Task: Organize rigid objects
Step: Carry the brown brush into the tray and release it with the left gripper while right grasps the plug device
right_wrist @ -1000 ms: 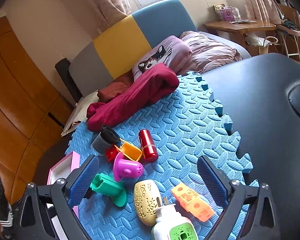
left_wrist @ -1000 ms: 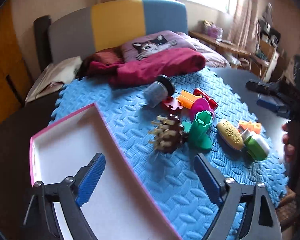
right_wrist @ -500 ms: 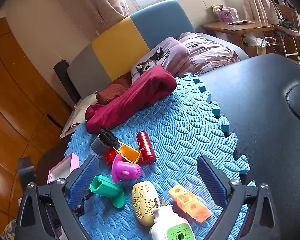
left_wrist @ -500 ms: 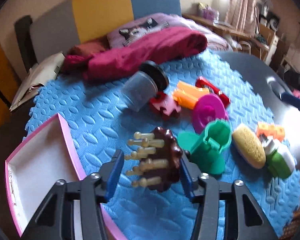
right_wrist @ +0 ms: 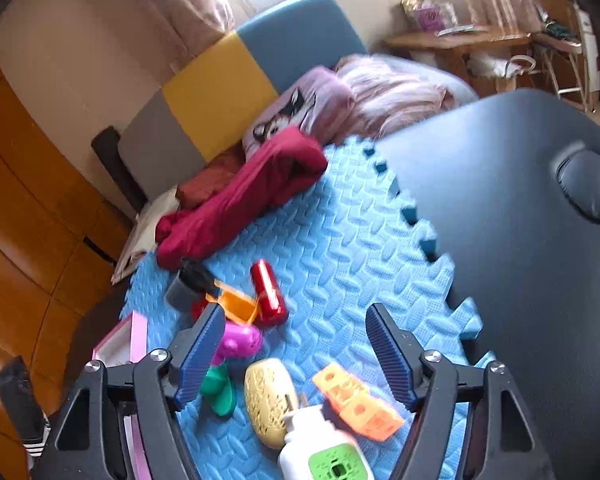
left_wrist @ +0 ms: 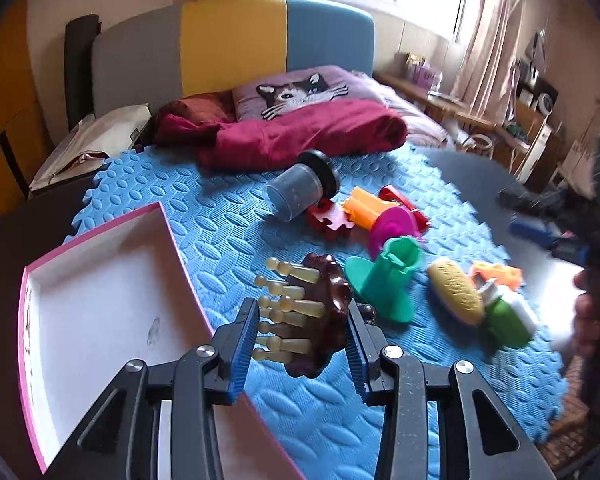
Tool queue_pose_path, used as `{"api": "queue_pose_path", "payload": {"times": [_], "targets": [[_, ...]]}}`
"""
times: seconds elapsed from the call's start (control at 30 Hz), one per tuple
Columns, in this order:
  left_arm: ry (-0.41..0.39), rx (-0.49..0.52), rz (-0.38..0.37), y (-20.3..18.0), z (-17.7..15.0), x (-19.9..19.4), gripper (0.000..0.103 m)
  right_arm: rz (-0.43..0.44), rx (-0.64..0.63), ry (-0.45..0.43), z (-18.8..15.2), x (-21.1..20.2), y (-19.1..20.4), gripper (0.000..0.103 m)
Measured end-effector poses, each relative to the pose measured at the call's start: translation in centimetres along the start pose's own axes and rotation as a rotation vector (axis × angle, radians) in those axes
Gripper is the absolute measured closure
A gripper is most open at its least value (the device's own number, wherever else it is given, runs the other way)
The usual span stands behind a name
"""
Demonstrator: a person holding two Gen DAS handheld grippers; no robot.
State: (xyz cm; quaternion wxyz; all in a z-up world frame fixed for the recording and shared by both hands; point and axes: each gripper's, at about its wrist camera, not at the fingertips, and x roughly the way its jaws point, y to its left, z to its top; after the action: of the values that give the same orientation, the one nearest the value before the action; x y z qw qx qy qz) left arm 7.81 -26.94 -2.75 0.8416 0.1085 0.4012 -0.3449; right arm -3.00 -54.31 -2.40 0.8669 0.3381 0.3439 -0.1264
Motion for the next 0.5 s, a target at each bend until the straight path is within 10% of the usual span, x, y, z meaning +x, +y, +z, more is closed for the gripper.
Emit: {"api": "queue_pose_path", "payload": {"times": [0.27,0.5], "targets": [[-0.054,-0.052,-0.057,2.2,-1.4,-4.9,0.061,0.002,-0.055,0.139,-4.0,-1.3,1.0,0.034],[-0.070,-0.134,0.034,8.3,-2.5,-7.0,0.061,-0.083,-0.118,0.220,-5.7,-1.5,0.9,0.034]]}}
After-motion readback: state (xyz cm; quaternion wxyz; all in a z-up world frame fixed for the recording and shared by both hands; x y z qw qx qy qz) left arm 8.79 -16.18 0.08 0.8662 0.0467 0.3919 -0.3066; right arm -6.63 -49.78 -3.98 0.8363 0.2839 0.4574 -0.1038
